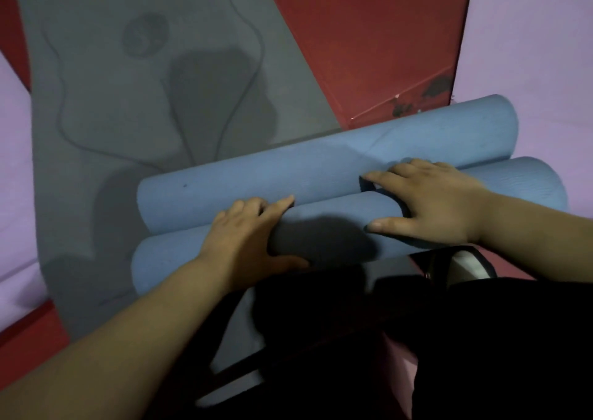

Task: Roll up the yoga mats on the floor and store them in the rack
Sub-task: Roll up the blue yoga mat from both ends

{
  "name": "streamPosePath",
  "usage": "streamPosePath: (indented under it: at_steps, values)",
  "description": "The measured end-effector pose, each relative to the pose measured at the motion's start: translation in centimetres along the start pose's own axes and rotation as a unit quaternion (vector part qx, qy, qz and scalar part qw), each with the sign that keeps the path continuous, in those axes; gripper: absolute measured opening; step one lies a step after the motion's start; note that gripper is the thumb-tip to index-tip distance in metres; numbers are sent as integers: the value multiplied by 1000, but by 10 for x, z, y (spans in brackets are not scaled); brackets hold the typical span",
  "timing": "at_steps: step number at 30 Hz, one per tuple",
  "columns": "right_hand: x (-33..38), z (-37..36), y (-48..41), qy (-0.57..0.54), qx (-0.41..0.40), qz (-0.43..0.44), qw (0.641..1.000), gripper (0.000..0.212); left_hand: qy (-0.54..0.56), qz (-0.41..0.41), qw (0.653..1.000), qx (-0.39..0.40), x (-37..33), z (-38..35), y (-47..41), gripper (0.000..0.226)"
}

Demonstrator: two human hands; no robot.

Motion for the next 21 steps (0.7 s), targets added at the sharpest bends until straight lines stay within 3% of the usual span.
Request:
streamPosePath:
  at_steps: [6, 13, 19, 21]
  values:
    - [-2, 1, -14, -14, -22, -57, 998, 103, 27, 79, 996, -1, 0, 6, -12, 110]
    - [-6, 4, -21, -27, -85, -24, 996, 98, 37, 83, 996, 20, 4, 10, -22, 110]
    - [-16, 16, -47, -43, -90, -29, 995, 98, 57, 115, 992, -14, 7, 22, -31, 103]
    - [-20, 18, -52, -50, -90, -33, 994, 98, 46, 92, 995, -18, -1, 16, -20, 98]
Point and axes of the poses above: each hand's wrist, its own y-axis away from the middle knuckle, its own z-axis out of the back of the hand, x = y × z, the point moved 2 cm from there along -y, towards the middle knuckle, and after that the axes turned 7 degrees about -y, right-handed, at the moved point
